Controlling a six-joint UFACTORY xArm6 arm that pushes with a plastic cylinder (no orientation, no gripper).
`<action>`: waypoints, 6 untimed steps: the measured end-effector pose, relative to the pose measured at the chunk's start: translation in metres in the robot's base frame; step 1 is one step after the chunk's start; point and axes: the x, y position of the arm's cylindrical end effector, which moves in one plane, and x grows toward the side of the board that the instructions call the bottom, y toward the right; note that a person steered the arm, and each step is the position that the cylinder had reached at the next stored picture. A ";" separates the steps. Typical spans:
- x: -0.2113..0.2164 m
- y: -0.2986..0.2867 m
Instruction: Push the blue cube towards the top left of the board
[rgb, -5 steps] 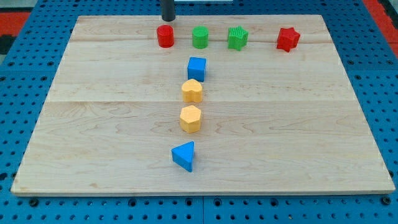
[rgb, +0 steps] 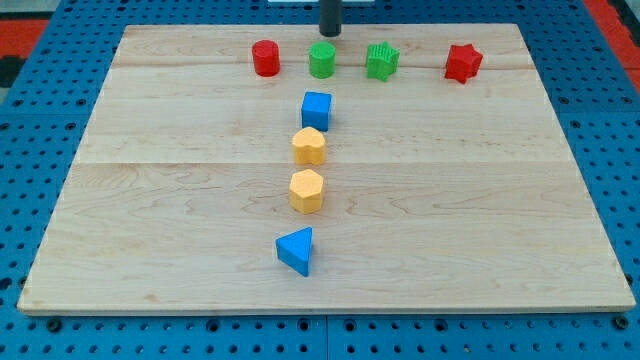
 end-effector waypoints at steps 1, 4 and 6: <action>0.001 0.026; 0.011 0.170; 0.074 0.230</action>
